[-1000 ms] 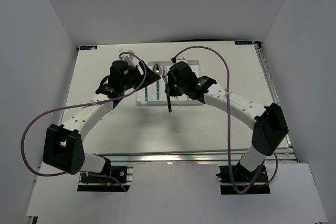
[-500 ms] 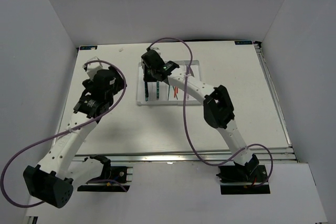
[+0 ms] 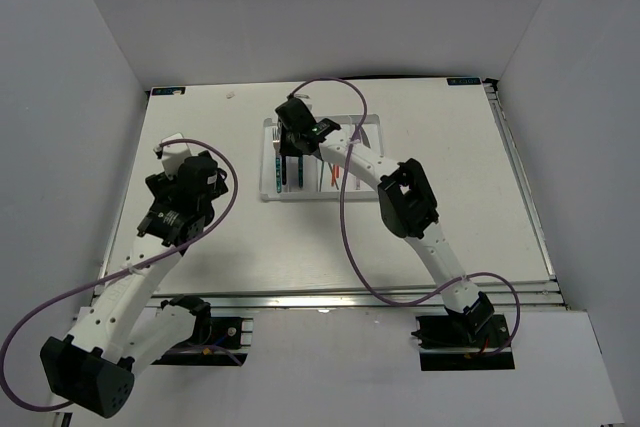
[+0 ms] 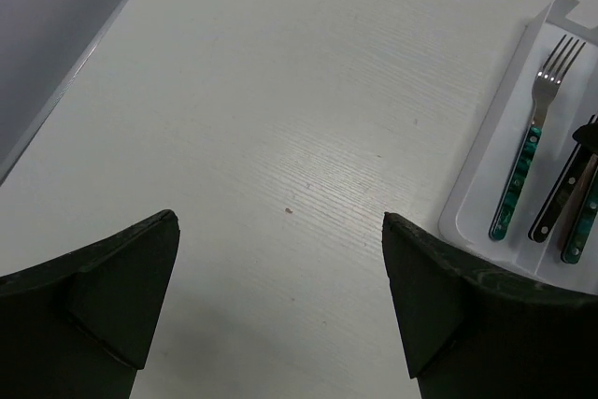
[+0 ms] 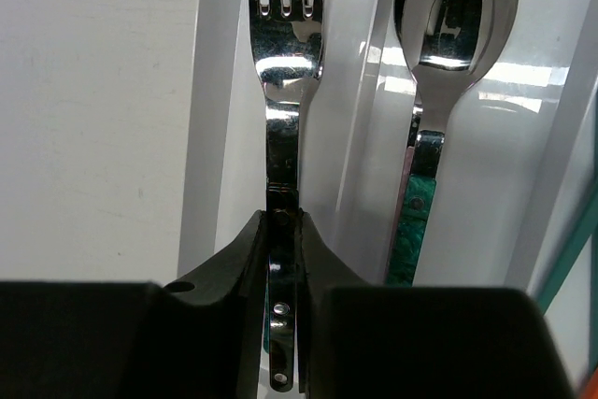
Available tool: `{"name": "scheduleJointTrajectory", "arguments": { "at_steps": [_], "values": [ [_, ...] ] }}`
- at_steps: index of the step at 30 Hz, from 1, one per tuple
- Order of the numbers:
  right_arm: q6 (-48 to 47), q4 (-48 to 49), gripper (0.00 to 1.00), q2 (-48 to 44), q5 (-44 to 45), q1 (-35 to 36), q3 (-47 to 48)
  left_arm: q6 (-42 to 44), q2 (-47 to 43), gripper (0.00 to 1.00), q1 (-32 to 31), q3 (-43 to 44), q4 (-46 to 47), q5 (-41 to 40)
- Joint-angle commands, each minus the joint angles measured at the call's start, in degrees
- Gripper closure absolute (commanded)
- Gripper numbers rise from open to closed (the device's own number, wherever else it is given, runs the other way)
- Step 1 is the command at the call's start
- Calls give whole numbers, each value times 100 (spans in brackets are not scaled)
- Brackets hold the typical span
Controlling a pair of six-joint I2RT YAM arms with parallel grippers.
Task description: Sort the eating utensils into containers
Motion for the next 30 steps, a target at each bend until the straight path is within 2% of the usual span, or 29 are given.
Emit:
{"name": "scheduleJointTrajectory", "arguments": {
  "at_steps": [1,9,12,14,15,18,21,22,23,24,25,30],
  "values": [
    [198,376,98,124,-63,3,304,71,64,2,1,60,17,-45],
    [330,464,92,265,-116,12,286,115,-15,2,1,25,69,77],
    [339,464,85,282,-116,12,269,133,2,2,1,34,61,95],
    [339,464,67,274,-125,21,269,141,-6,2,1,34,61,113],
    [339,464,61,247,-133,29,269,142,-6,2,1,34,69,113],
    [313,438,57,72,-125,47,269,142,-33,2,1,25,69,104],
    [242,437,46,-253,-63,91,225,142,-50,2,1,25,78,87],
    [225,420,37,-349,-54,91,181,142,-50,2,1,25,78,78],
    [225,402,36,-585,-46,91,137,133,-50,2,1,25,70,52],
    [181,367,28,-901,15,100,-46,107,-50,2,1,25,61,8],
    [155,376,13,-904,51,100,-187,106,-50,2,1,34,52,7],
    [-214,551,11,-2545,322,117,-1408,1,-94,2,53,104,-10,-335]
  ]
}}
